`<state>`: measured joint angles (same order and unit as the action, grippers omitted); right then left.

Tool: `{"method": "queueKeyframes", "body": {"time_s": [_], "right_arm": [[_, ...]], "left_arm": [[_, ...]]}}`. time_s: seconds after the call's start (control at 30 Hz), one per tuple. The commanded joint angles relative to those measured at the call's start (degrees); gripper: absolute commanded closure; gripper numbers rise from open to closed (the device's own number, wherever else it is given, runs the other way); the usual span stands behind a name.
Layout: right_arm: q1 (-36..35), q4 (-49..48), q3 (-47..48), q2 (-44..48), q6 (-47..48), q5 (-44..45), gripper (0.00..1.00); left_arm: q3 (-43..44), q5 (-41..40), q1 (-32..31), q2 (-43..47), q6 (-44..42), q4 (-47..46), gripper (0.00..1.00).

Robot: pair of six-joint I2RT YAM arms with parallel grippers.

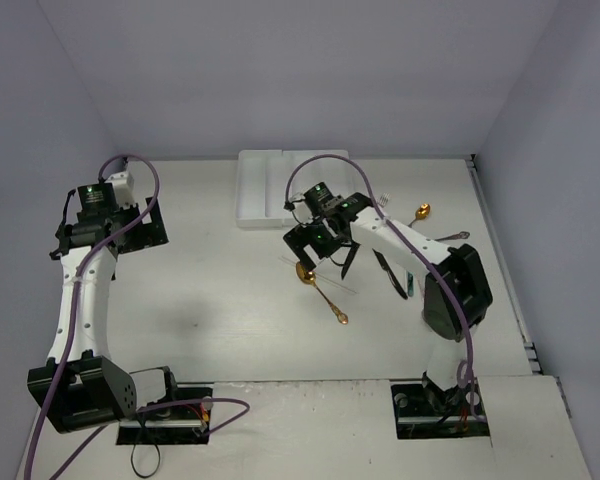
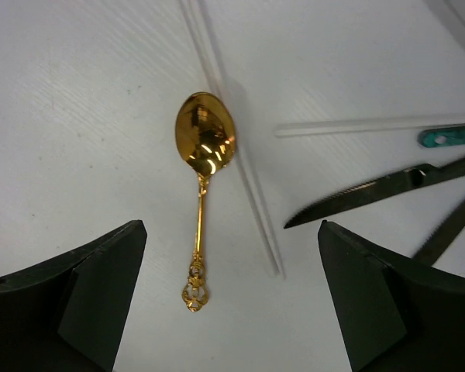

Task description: Sort the eating utensils into containers

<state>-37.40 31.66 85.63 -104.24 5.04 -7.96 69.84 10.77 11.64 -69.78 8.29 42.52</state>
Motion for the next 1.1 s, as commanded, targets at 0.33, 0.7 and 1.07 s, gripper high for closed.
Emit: {"method": "queueKeyframes", "body": {"time_s": [0.33, 0.7, 1.07], "right_arm": [[-7.0, 1.0, -1.9, -2.2, -1.5, -2.7, 0.49], [-7.2, 0.9, -6.5, -3.5, -0.6, -2.8, 0.57], [-5.6, 0.8, -6.0, -7.5, 0.3, -4.0, 0.62]], "left_arm": [[0.8, -1.9, 0.3, 0.7, 1.2, -3.0, 0.03], [1.1, -1.7, 0.2, 0.6, 1.4, -3.0, 0.03], [0.8, -1.8, 0.3, 0.5, 1.3, -3.2, 0.03]]}}
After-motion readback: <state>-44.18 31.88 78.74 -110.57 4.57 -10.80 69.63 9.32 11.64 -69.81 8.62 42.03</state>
